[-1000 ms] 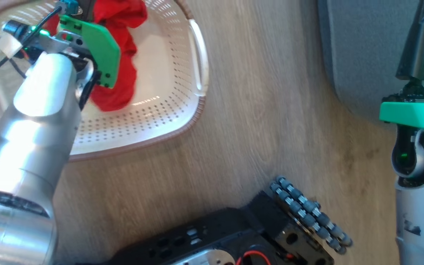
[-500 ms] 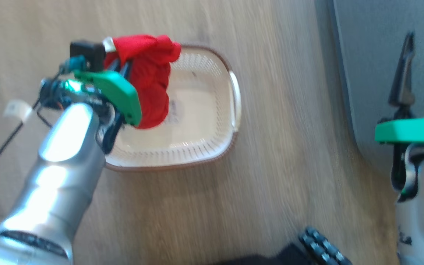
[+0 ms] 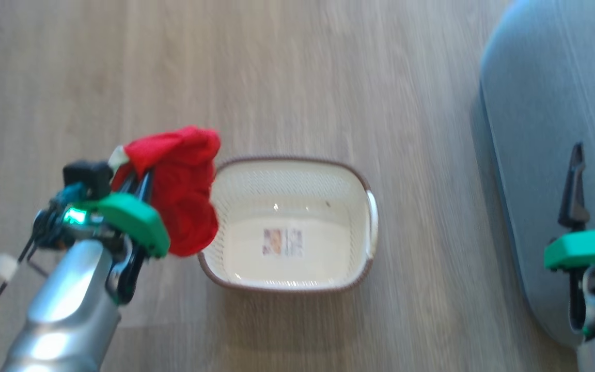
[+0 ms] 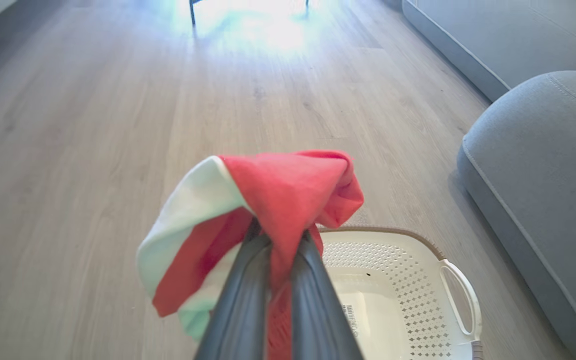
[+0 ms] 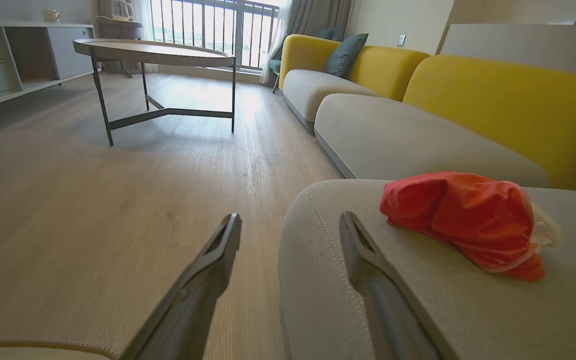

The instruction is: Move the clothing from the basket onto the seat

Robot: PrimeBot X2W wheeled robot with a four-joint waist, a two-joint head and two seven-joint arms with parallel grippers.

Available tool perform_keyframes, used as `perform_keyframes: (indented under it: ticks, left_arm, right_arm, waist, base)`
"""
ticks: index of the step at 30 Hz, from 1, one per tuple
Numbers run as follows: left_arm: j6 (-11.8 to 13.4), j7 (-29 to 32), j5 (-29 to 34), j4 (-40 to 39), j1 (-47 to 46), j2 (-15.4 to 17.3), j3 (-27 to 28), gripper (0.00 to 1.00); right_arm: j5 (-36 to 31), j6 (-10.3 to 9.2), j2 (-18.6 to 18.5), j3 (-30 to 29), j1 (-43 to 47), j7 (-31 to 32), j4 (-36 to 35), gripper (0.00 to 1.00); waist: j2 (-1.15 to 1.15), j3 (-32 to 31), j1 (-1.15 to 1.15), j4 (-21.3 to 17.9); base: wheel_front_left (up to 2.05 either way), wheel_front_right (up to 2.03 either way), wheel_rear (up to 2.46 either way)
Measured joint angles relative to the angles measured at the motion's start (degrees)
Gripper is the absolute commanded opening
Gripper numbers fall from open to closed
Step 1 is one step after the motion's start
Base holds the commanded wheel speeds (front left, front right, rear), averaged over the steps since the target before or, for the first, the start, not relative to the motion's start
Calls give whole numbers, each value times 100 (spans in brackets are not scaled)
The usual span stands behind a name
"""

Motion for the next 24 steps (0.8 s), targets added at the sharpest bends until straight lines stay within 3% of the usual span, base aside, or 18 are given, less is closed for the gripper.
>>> perform_keyframes:
  ticks: [12, 24]
  left_arm:
    - [450, -1, -137, -1579, 1362, 592, 225, 0]
    - [846, 101, -143, -2585, 1794, 820, 345, 0]
  right_arm:
    - [168, 0, -142, 51, 684, 1, 194, 100]
    - [177, 0, -141, 229, 909, 1, 404, 100]
  waist:
    - [0, -1015, 0, 419]
    - [0, -1189, 0, 422]
  base:
    - [0, 0, 0]
    - [0, 0, 0]
